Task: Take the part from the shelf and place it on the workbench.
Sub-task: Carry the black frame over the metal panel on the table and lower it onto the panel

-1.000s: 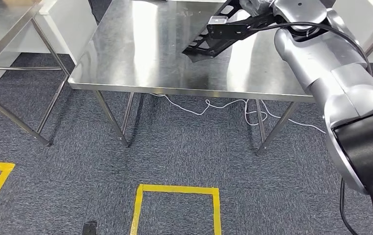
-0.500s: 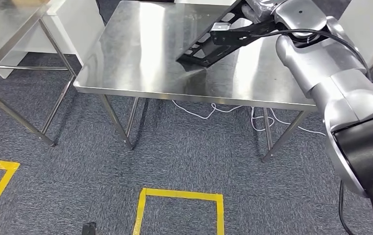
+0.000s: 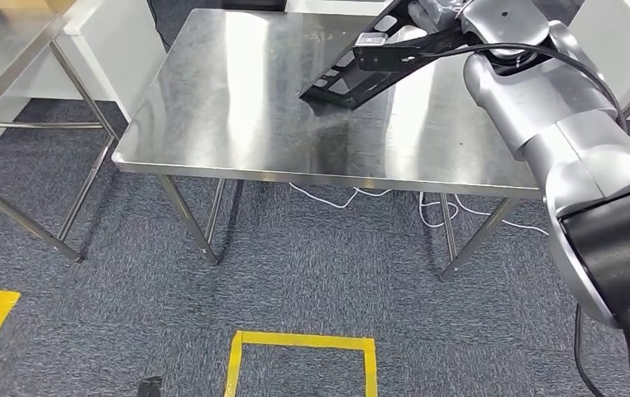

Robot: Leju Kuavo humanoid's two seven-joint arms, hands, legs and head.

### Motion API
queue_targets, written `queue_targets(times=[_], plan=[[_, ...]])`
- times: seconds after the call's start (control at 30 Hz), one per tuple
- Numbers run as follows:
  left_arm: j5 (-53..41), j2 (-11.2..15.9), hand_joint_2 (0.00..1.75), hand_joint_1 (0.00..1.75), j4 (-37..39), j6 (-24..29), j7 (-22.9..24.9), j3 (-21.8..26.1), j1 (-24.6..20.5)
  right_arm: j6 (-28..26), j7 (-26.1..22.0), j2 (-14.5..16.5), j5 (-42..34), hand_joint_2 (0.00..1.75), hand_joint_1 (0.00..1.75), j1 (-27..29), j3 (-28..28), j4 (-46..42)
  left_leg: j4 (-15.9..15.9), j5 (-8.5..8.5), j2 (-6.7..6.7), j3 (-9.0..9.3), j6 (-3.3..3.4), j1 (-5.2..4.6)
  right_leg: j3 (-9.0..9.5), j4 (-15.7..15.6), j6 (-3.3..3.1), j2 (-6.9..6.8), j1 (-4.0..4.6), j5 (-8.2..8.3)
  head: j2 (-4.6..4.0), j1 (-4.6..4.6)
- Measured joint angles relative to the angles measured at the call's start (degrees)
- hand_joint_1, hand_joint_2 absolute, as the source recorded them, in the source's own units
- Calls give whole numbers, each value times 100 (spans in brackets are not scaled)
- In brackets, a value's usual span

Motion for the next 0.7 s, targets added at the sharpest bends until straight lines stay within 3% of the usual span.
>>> queue_targets(times=[0.07, 0.1, 0.17, 0.2, 0.23, 0.27, 0.33, 0.4, 0.47, 0.57, 0.63, 0.7], plan=[[1, -7, 175, 0, 0, 0, -3, 2, 2, -1, 10, -28, 1, 175, 175, -27, 4, 7, -100, -11, -5, 78, 60, 17, -97, 174, 20, -22, 21, -99, -1, 12], [1, -10, 175, 0, 0, 0, -4, 3, 2, -1, 13, -38, 1, 175, 175, -32, 8, 12, -142, -13, -6, 118, 93, 21, -248, 453, 2, -31, 29, -208, 0, 15], [1, -16, 175, 0, 0, 0, -6, 3, -1, -1, 15, -64, -1, 175, 175, 12, 20, 38, -159, -51, -14, 165, 148, 4, -708, 1278, -49, -40, 26, -471, -1, 20], [1, -17, 175, 0, 0, 0, -6, 4, 4, 0, 16, -79, -1, 175, 175, 53, 25, 53, -158, -78, -25, 193, 161, -4, -930, 1623, -48, -40, 26, -542, 0, 22], [1, -19, 175, 0, 1, 0, -6, 5, 13, 2, 18, -94, -1, 175, 175, 85, 27, 68, -157, -110, -39, 229, 165, -15, -1062, 1766, -22, -40, 26, -517, 0, 22], [1, -19, 175, 0, 1, 0, -6, 8, 23, 12, 21, -103, -1, 175, 175, 101, 29, 79, -156, -146, -56, 275, 161, -26, -1074, 1658, 22, -41, 26, -374, 0, 21], [1, -20, 175, 0, 2, 1, -7, 14, 35, 61, 27, -115, -3, 175, 175, 89, 30, 94, -155, -231, -77, 377, 138, -48, -814, 852, 109, -59, 26, 115, -1, 22], [1, -20, 175, 0, 2, 0, -9, 19, 35, 143, 34, -121, -2, 175, 175, 56, 34, 118, -131, -323, -89, 441, 94, -91, -513, 131, 98, -89, 41, 438, 0, 23], [2, -18, 175, 0, 2, 0, -12, 25, 34, 203, 57, -123, 15, 175, 175, 27, 38, 143, -111, -399, -88, 471, 43, -119, -406, -36, 9, -95, 52, 451, 1, 20], [3, -4, 175, 0, -1, 3, -24, 40, 25, 257, 137, -126, 93, 175, 175, -18, 42, 161, 56, -556, -47, 440, -47, -91, -329, -42, -112, -64, -28, 374, 1, 5], [2, 1, 175, 0, -2, 10, -32, 55, 21, 293, 192, -122, 135, 175, 175, -25, 46, 181, 649, -795, -17, 135, -141, -42, -253, -47, -183, -46, -50, 314, 1, -18], [2, 1, 175, 0, -2, 16, -36, 65, 23, 331, 232, -125, 149, 175, 175, 2, 47, 217, 1419, -1014, -7, -346, -209, 14, -188, -45, -206, -28, -46, 256, 1, -25]])
